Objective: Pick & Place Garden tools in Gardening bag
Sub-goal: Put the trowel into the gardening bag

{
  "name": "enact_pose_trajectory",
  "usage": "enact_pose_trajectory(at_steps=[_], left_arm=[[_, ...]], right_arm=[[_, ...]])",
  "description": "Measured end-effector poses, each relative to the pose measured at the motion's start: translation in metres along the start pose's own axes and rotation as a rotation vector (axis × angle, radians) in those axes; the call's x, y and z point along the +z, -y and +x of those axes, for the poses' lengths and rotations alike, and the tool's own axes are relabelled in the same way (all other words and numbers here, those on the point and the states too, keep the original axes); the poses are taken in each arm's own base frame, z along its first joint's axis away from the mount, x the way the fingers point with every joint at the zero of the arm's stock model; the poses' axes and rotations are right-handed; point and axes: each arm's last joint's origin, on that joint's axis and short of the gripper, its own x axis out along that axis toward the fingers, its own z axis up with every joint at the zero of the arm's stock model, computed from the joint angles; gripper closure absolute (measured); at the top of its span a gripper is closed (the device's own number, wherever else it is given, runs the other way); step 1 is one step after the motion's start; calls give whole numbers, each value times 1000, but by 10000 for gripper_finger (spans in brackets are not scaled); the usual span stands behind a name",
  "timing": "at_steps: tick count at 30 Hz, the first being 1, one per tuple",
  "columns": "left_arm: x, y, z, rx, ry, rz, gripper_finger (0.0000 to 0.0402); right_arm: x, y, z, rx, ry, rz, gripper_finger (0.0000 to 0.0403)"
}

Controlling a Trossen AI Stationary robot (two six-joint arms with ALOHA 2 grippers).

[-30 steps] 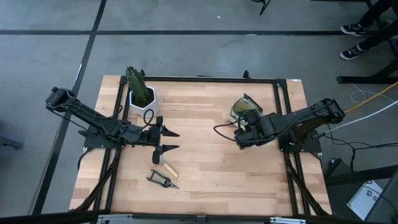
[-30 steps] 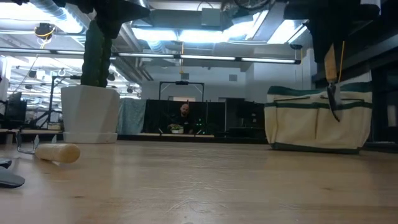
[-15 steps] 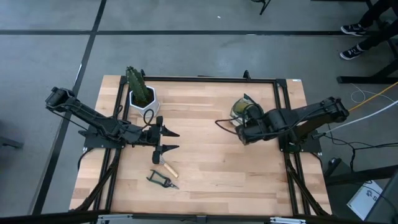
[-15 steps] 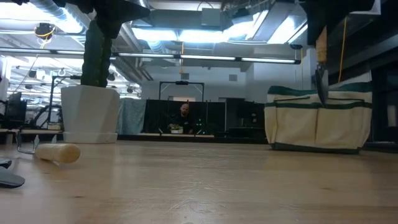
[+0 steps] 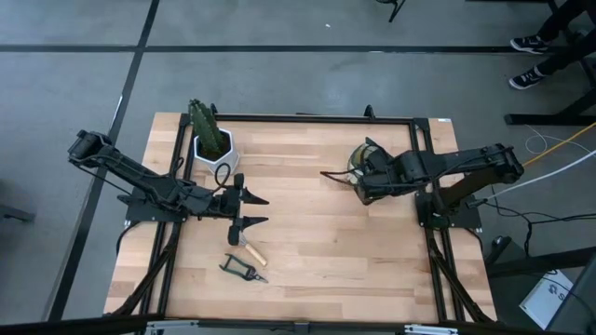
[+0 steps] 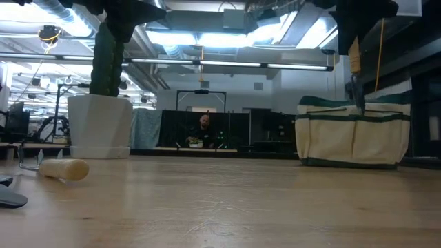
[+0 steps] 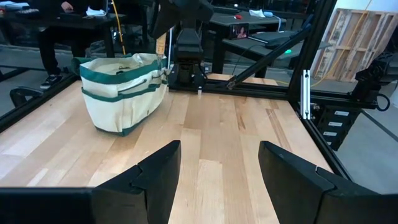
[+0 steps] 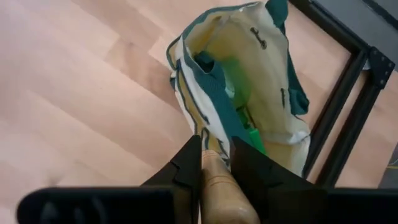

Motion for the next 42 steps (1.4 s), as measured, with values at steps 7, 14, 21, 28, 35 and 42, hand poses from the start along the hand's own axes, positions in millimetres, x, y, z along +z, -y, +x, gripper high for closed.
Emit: enact_pose_trajectory(at_steps=[7,14,21,28,35,42], left_arm=[[0,0,0,0,0,0,190],[0,0,0,0,0,0,190],[0,0,0,-3,-1,0,190],[0,0,0,-17,-6,1,190],[0,0,0,-17,-6,1,190],[0,0,0,-18,-7,1,190]], right_arm=[[0,13,-8,43,6,-92,335],[0,26,-17,60,64,-127,334],[-5,21,-4,20,27,-158,333],[-11,20,7,-12,-10,-106,332],[-16,21,20,-96,38,-78,332],[-20,21,28,-127,38,44,332]])
